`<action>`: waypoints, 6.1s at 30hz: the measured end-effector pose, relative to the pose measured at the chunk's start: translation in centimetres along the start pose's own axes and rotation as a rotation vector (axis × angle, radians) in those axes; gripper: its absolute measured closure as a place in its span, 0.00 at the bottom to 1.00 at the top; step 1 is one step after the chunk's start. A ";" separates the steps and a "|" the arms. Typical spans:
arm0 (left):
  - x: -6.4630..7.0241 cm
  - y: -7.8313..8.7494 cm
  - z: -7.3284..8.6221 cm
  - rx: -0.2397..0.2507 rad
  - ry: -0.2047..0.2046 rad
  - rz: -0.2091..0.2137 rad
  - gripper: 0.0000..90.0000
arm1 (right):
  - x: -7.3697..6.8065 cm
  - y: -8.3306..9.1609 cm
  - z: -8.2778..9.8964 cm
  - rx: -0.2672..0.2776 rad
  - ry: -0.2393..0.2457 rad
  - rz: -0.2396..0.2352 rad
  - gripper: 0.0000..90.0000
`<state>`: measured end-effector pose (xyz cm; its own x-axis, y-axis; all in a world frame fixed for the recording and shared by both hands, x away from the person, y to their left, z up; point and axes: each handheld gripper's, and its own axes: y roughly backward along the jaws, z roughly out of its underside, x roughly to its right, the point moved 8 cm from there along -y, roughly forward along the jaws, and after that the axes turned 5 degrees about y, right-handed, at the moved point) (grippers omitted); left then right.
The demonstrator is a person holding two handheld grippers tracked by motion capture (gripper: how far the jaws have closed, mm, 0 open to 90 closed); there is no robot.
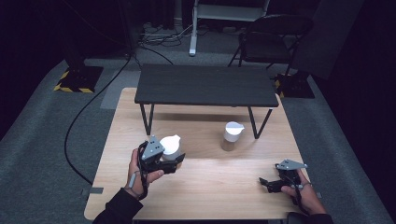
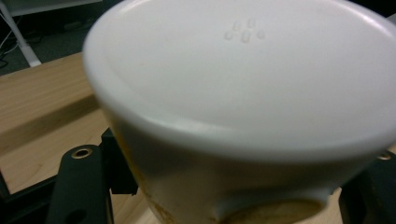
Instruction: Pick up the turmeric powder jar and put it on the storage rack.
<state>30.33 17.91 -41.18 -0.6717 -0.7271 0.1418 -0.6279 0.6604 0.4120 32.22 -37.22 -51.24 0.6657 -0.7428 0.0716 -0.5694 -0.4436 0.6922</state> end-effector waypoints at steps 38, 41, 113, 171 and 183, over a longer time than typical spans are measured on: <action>0.7 -1.9 -12.2 0.106 -0.055 -0.075 0.34 | 0.0 0.0 0.0 0.000 0.000 0.000 0.00; 0.3 -2.1 -12.9 0.117 -0.049 -0.078 0.34 | 0.0 0.0 0.0 0.000 0.000 0.000 0.00; -7.1 -7.3 -18.9 0.101 0.074 -0.240 0.34 | 0.0 0.0 0.0 0.001 0.003 -0.002 0.00; -6.8 -8.6 -16.3 0.107 0.074 -0.327 0.01 | 0.0 0.0 0.0 0.000 0.002 -0.002 0.00; -6.5 -7.6 -16.7 0.102 0.028 -0.329 0.01 | 0.0 0.0 0.0 0.000 0.002 -0.002 0.00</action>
<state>46.00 14.49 -30.19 -0.4165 -0.9082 0.0411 -0.8464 0.4038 0.3473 32.24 -37.26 -51.24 0.6678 -0.7408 0.0719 -0.5682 -0.4450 0.6922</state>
